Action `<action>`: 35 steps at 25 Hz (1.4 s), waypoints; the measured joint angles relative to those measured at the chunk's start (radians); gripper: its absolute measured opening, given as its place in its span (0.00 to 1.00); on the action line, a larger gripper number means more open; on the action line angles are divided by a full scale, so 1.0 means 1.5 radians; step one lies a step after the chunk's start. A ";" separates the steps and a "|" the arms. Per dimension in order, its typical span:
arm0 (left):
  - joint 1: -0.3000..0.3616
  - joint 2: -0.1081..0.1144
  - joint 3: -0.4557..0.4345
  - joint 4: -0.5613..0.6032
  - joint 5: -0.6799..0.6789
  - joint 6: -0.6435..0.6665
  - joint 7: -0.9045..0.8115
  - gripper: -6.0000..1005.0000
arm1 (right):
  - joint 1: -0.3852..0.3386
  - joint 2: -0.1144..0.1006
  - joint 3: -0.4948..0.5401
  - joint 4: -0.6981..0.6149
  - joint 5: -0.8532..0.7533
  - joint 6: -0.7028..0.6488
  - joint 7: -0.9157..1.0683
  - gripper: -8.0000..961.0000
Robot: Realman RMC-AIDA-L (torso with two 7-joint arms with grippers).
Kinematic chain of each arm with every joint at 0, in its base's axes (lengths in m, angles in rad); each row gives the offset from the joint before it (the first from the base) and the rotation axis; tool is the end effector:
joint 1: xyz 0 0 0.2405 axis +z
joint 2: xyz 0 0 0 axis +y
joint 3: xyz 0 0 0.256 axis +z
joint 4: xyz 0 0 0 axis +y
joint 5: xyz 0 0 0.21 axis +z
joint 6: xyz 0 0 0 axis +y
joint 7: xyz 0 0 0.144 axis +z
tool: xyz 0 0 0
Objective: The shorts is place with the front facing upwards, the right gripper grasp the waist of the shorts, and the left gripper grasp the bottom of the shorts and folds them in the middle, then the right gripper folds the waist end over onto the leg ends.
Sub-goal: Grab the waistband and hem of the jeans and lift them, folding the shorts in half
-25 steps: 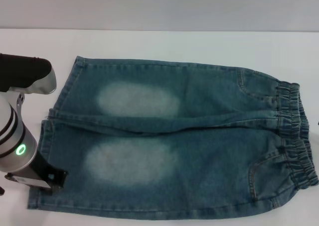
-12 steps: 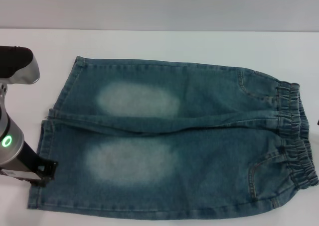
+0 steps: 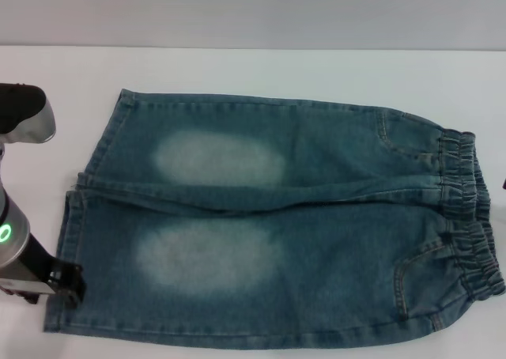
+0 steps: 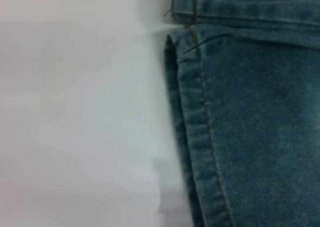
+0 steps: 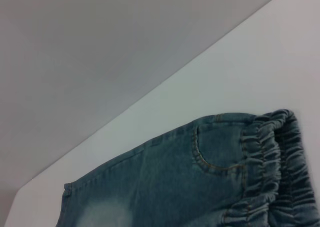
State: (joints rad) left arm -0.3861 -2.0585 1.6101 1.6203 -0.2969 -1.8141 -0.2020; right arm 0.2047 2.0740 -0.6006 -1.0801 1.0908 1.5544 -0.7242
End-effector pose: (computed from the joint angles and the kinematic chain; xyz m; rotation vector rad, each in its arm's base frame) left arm -0.2230 0.2849 0.0197 -1.8573 -1.5980 0.7314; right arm 0.3431 0.2689 0.0900 -1.9067 1.8218 0.7156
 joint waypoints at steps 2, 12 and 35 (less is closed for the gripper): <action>0.001 0.000 0.001 -0.002 0.001 0.000 0.000 0.42 | 0.001 0.000 -0.001 -0.002 0.000 0.000 0.001 0.76; 0.003 -0.004 0.002 -0.028 -0.004 0.011 0.001 0.73 | 0.005 0.000 -0.005 -0.006 0.000 0.000 0.005 0.76; 0.001 -0.003 0.002 -0.043 -0.039 0.022 0.007 0.80 | 0.001 0.002 -0.006 -0.006 0.000 0.008 0.006 0.76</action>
State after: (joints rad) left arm -0.3852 -2.0624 1.6137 1.5554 -0.3556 -1.7807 -0.1918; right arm 0.2059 2.0770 -0.6090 -1.0892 1.0906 1.5669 -0.7146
